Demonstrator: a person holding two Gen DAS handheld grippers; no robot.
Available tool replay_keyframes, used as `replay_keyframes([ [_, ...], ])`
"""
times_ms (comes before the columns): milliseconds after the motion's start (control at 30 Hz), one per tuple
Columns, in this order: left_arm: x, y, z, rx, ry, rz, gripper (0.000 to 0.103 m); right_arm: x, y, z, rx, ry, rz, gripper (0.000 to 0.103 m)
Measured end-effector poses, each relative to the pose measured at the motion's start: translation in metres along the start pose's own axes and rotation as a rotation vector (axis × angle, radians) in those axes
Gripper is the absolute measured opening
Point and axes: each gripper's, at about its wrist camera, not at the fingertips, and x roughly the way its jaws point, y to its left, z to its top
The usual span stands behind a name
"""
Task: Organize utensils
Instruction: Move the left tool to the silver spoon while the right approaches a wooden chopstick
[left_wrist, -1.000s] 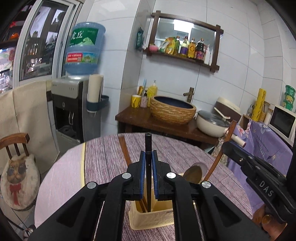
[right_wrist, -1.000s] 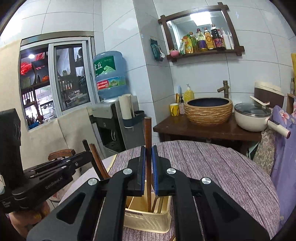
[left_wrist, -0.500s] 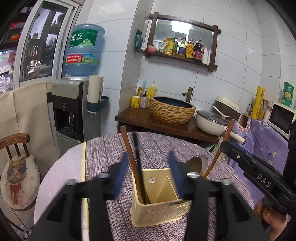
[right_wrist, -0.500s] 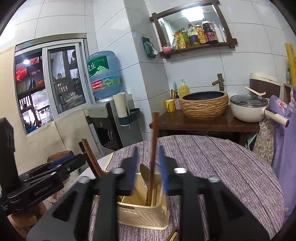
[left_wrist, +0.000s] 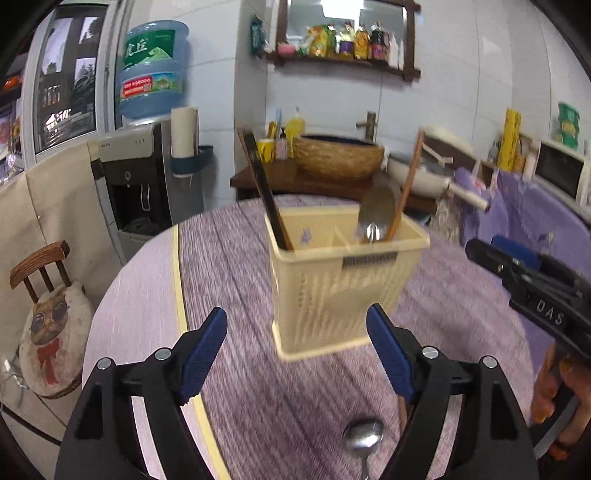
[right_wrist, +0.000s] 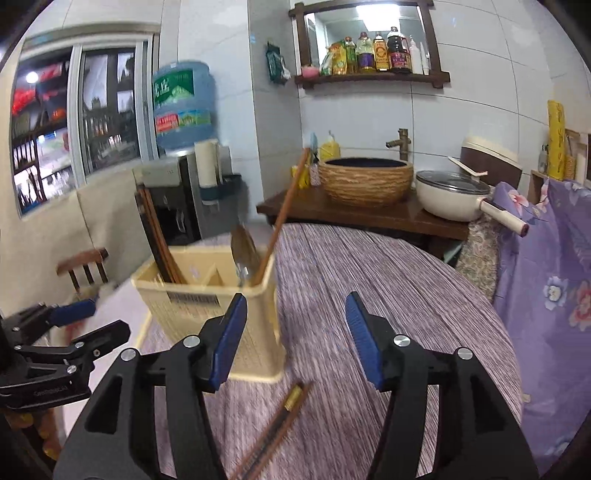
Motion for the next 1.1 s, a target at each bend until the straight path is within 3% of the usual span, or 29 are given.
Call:
replay_keyframes([
  [200, 0.011, 0.003, -0.046, -0.040, 0.110, -0.003, 0.077, 0.019, -0.004, -0.055, 0.012, 0.192, -0.013, 0.056],
  [400, 0.018, 0.002, -0.071, -0.059, 0.164, 0.014, 0.076, 0.044, -0.005, -0.105, 0.081, 0.344, 0.002, 0.055],
  [800, 0.020, -0.006, -0.078, -0.049, 0.177, -0.004, 0.076, 0.057, 0.006, -0.117, 0.038, 0.394, -0.014, 0.055],
  [967, 0.020, -0.006, -0.081, -0.049, 0.187, -0.001, 0.076, 0.051, -0.003, -0.116, -0.002, 0.398, -0.076, 0.055],
  [1100, 0.020, -0.007, -0.082, -0.045, 0.195, -0.010, 0.076, 0.041, -0.027, -0.113, 0.068, 0.391, -0.070, 0.055],
])
